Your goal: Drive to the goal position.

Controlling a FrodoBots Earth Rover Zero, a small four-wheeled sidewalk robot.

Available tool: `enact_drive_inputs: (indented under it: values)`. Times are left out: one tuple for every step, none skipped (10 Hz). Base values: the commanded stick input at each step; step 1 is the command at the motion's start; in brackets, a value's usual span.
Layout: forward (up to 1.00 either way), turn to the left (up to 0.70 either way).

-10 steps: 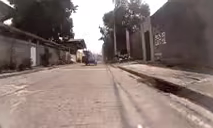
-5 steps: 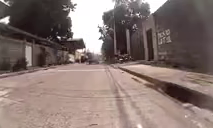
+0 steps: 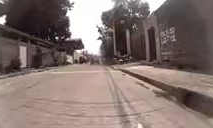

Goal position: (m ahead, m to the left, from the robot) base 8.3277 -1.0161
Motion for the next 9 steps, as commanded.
enact_drive_inputs:
  values:
    - [1.00,-0.03]
    - [1.00,-0.08]
    - [1.00,0.00]
    - [1.00,0.00]
    - [1.00,0.00]
    - [1.00,0.00]
    - [1.00,0.00]
    - [1.00,0.00]
    - [1.00,0.00]
